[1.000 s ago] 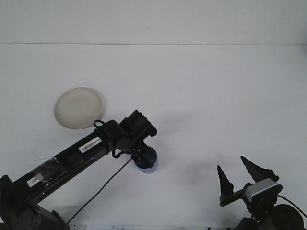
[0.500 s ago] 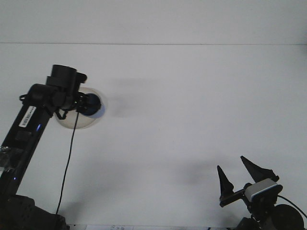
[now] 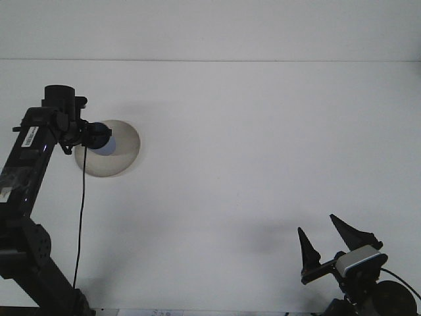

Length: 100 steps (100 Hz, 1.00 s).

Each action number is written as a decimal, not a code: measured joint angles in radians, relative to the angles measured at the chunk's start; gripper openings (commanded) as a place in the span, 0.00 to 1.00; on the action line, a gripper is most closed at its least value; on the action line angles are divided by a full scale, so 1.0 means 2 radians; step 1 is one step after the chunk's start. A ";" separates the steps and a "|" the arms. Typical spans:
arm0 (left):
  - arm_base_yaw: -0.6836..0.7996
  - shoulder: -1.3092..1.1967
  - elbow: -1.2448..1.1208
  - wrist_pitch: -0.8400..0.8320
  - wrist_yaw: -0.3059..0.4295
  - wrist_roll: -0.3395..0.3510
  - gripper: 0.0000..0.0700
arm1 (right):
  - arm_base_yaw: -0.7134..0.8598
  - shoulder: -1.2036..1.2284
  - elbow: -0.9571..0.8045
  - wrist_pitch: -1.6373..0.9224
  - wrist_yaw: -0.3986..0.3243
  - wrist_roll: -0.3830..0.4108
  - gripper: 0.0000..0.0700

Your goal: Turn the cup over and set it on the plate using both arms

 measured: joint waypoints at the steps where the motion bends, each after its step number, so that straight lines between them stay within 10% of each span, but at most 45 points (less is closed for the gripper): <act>1: 0.000 0.003 0.000 0.000 0.000 0.000 0.01 | 0.000 0.000 0.000 0.000 0.000 0.000 0.80; 37: 0.000 0.029 0.001 0.000 0.001 -0.006 0.05 | 0.000 0.000 0.000 0.000 0.000 0.000 0.80; 56: 0.000 0.035 0.001 0.006 0.001 -0.009 0.62 | 0.000 0.000 0.000 0.000 0.000 0.000 0.80; 100: 0.004 0.036 0.077 -0.043 0.035 -0.025 0.62 | 0.000 0.000 0.000 0.000 0.000 0.000 0.80</act>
